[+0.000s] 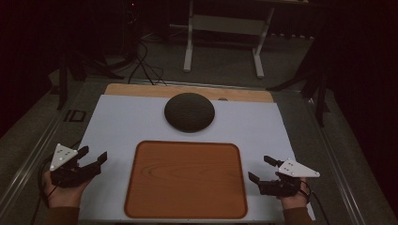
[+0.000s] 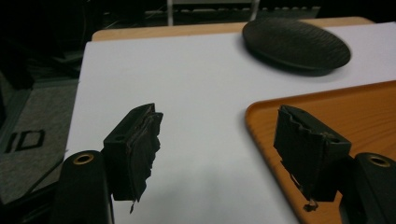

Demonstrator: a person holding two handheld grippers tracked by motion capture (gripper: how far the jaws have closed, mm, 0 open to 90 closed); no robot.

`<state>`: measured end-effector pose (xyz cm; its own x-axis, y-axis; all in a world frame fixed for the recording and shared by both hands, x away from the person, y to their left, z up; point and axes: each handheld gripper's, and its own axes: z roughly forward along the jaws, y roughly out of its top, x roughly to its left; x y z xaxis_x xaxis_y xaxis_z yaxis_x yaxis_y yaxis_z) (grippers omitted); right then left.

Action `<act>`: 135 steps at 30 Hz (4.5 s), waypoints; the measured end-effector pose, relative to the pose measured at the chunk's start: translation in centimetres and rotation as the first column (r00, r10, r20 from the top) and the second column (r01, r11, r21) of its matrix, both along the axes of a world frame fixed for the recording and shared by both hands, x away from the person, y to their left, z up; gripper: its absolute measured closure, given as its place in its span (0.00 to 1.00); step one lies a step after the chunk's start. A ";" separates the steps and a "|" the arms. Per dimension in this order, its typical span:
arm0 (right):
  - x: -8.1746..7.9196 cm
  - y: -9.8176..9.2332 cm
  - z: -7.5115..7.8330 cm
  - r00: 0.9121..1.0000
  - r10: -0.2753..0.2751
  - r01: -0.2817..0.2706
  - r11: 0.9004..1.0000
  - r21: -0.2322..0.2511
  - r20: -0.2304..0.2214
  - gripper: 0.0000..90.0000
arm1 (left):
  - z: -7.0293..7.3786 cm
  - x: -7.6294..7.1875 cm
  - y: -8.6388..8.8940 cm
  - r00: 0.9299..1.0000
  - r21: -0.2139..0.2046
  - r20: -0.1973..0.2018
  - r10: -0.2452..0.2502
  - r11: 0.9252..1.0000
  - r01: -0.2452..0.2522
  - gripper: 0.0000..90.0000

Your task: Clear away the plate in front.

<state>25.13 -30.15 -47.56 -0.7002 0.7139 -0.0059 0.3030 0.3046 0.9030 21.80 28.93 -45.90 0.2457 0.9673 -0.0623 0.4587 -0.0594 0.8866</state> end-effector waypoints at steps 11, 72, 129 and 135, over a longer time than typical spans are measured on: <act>-0.1 0.1 0.1 1.000 -0.003 0.003 1.000 -0.003 0.007 0.15 | 1.2 1.6 -1.4 1.000 -0.043 0.003 -0.023 0.999 0.024 0.34; -0.6 -0.5 0.7 0.998 0.007 -0.008 1.000 0.018 0.055 0.15 | 1.3 13.6 -9.3 0.996 -0.066 -0.006 -0.084 0.994 0.083 0.32; -0.6 -0.7 0.7 0.998 0.008 -0.010 1.000 0.026 0.059 0.15 | -5.2 24.9 -16.9 0.959 -0.096 -0.281 -0.029 0.995 0.002 0.43; -0.5 -0.8 0.7 0.998 0.009 -0.010 1.000 0.025 0.058 0.15 | -6.3 25.6 -16.7 0.933 -0.122 -0.360 -0.001 0.991 -0.046 0.51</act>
